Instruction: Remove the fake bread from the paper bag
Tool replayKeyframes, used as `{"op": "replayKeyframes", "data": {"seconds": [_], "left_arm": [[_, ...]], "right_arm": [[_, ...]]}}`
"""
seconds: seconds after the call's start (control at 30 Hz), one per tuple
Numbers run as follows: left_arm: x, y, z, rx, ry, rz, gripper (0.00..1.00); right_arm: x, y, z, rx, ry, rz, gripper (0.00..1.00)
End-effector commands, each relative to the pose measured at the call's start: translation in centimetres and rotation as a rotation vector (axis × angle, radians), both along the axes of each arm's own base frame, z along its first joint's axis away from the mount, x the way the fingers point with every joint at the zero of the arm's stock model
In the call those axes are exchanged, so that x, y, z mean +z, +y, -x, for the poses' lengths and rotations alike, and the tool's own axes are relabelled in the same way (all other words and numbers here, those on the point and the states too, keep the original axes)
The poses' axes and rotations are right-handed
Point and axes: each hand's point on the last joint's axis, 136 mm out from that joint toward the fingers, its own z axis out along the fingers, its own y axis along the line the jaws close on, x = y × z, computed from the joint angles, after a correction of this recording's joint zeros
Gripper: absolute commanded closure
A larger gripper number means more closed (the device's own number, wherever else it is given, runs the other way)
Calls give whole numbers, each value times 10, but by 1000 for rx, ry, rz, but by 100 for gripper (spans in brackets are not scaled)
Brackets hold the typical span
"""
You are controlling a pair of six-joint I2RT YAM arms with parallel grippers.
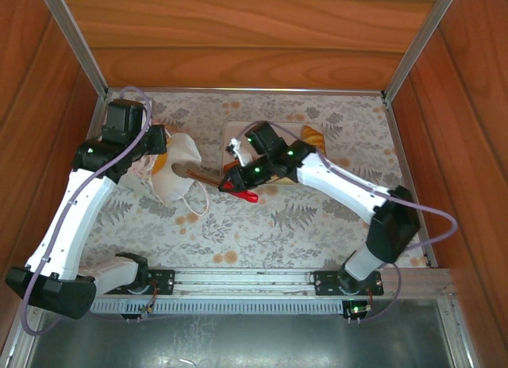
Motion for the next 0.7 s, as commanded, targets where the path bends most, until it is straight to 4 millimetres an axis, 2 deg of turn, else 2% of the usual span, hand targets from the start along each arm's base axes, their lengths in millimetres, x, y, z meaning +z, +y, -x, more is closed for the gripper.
{"op": "replayKeyframes", "data": {"seconds": [0.0,0.13,0.37,0.67], "left_arm": [[10,2,-1,7,-28,7,100],[9,0,-3,-4,-21,13,100],[4,-3,-4,-20,-8,10,100],[0,-5,-5,-30,3,10,100]], "right_arm": [[19,35,-24,-48,-22,-83,62],[10,60,-40,-85,-9,-58,61],[-8,88,-62,-152,-8,-26,60],[-18,105,-74,-172,14,-34,62]]}}
